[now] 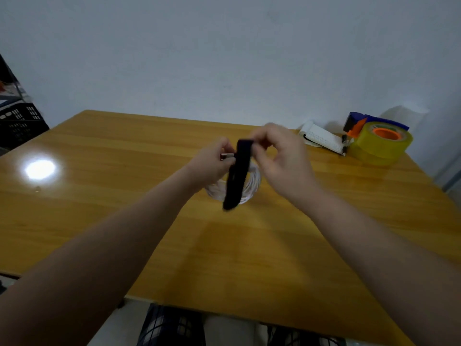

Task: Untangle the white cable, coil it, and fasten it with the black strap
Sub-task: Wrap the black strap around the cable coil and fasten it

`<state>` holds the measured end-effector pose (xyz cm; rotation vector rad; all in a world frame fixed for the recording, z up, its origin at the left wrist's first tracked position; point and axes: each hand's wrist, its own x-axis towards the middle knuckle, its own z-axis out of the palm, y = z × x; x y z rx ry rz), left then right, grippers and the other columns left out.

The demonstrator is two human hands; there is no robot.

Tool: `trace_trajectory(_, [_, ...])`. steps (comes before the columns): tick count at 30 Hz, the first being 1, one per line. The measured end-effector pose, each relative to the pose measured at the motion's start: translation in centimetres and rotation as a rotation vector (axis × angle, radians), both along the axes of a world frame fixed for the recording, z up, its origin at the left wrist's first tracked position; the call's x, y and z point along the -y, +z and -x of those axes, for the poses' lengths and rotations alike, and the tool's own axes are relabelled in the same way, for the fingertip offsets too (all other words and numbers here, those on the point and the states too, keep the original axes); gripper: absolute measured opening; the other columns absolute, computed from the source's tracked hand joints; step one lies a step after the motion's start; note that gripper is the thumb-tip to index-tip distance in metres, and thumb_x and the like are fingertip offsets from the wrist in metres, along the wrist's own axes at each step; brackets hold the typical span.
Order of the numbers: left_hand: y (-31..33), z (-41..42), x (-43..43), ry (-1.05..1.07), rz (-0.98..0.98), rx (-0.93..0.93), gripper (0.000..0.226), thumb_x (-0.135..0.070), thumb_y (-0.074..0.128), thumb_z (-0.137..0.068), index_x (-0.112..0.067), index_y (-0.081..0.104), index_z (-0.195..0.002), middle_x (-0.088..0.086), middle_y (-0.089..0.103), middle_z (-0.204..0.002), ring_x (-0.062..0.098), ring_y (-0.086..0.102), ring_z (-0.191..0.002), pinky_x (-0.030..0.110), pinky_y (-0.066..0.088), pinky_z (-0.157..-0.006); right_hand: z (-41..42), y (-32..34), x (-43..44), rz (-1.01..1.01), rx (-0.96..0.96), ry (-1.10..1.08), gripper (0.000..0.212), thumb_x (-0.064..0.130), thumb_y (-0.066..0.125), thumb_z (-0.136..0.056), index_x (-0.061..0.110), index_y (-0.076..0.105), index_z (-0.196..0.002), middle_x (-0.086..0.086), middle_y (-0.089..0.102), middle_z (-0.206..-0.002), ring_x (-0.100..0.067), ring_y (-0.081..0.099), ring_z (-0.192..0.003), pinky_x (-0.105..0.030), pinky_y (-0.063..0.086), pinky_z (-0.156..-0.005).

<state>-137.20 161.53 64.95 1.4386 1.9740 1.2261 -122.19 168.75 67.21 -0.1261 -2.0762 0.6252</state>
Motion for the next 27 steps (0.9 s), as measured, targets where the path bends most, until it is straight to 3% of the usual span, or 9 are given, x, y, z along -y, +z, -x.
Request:
trace_trajectory(2, [0.0, -0.7, 0.1, -0.078, -0.017, -0.059, 0.027, -0.035, 0.061, -0.076, -0.013, 0.051, -0.088, 0.018, 0.062, -0.078, 0.023, 0.055, -0.067, 0.034, 0.043, -0.062, 0.7, 0.5, -1.2, 0.413, -0.055, -0.033, 0.01, 0.005, 0.058, -0.087, 0.013, 0.057, -0.081, -0.002, 0.056, -0.073, -0.011, 0.053, -0.071, -0.024, 0.044, -0.065])
trace_trajectory(5, [0.0, -1.7, 0.6, -0.182, -0.039, -0.102, 0.02, -0.021, 0.06, -0.088, -0.007, 0.046, -0.087, 0.017, 0.062, -0.08, 0.024, 0.056, -0.073, 0.035, 0.043, -0.067, 1.1, 0.5, -3.2, 0.793, -0.03, -0.028, 0.02, 0.007, 0.059, -0.09, 0.015, 0.052, -0.073, -0.005, 0.05, -0.062, -0.012, 0.047, -0.054, -0.023, 0.04, -0.052])
trace_trajectory(9, [0.4, -3.1, 1.0, -0.229, -0.048, -0.065, 0.007, -0.006, 0.05, -0.095, -0.004, 0.047, -0.089, -0.004, 0.056, -0.072, -0.003, 0.053, -0.062, 0.014, 0.04, -0.061, 1.3, -0.9, -3.6, 1.025, 0.112, 0.054, 0.023, 0.012, 0.06, -0.09, 0.01, 0.055, -0.068, -0.004, 0.055, -0.059, -0.017, 0.05, -0.054, -0.029, 0.045, -0.055])
trace_trajectory(12, [0.8, -3.7, 0.9, -0.255, -0.106, -0.014, 0.018, -0.017, 0.058, -0.091, -0.003, 0.048, -0.087, -0.001, 0.055, -0.07, 0.005, 0.053, -0.063, 0.02, 0.041, -0.061, 1.0, -1.2, -3.3, 1.14, 0.148, 0.119, 0.019, 0.014, 0.062, -0.089, 0.008, 0.06, -0.071, -0.009, 0.06, -0.065, -0.02, 0.057, -0.056, -0.029, 0.05, -0.051])
trace_trajectory(16, [0.6, -3.6, 0.7, -0.235, -0.104, -0.117, 0.036, -0.033, 0.072, -0.08, -0.008, 0.048, -0.086, 0.013, 0.065, -0.079, 0.026, 0.059, -0.069, 0.034, 0.045, -0.061, 0.6, -1.8, -3.5, 1.233, 0.197, 0.056, 0.017, 0.004, 0.065, -0.083, 0.011, 0.053, -0.073, -0.009, 0.056, -0.068, -0.02, 0.055, -0.056, -0.026, 0.05, -0.045])
trace_trajectory(19, [-0.1, -3.1, 0.2, -0.121, -0.097, -0.054, 0.03, -0.028, 0.07, -0.084, -0.007, 0.048, -0.083, 0.017, 0.063, -0.071, 0.017, 0.056, -0.063, 0.033, 0.043, -0.06, 0.3, -2.1, -3.5, 1.175, 0.258, 0.033, 0.018, 0.01, 0.067, -0.084, 0.014, 0.051, -0.078, -0.007, 0.057, -0.067, -0.016, 0.055, -0.051, -0.025, 0.048, -0.046])
trace_trajectory(21, [-0.3, -2.7, 0.0, -0.058, -0.082, 0.092, 0.025, -0.024, 0.067, -0.088, -0.01, 0.048, -0.079, 0.008, 0.058, -0.062, 0.008, 0.052, -0.054, 0.026, 0.041, -0.056, 0.0, -2.0, -3.3, 1.059, 0.332, 0.064, 0.018, 0.027, 0.063, -0.088, 0.012, 0.057, -0.081, -0.008, 0.061, -0.072, -0.017, 0.057, -0.059, -0.029, 0.047, -0.056])
trace_trajectory(23, [-0.3, -2.3, 0.0, -0.014, -0.074, 0.229, 0.025, -0.021, 0.064, -0.09, -0.013, 0.046, -0.074, 0.008, 0.056, -0.061, 0.009, 0.049, -0.052, 0.023, 0.038, -0.053, -0.2, -2.1, -2.9, 0.959, 0.409, 0.085, 0.038, 0.044, 0.054, -0.09, 0.007, 0.062, -0.095, -0.013, 0.067, -0.085, -0.02, 0.06, -0.073, -0.034, 0.046, -0.07])
trace_trajectory(27, [-0.1, -2.1, 0.1, -0.043, -0.053, 0.269, 0.027, -0.021, 0.061, -0.092, -0.013, 0.045, -0.072, -0.002, 0.054, -0.051, 0.007, 0.042, -0.045, 0.018, 0.032, -0.044, -0.4, -2.9, -2.1, 0.843, 0.477, 0.149, 0.032, 0.03, 0.062, -0.089, 0.016, 0.057, -0.117, -0.006, 0.067, -0.11, -0.019, 0.065, -0.101, -0.036, 0.051, -0.091])
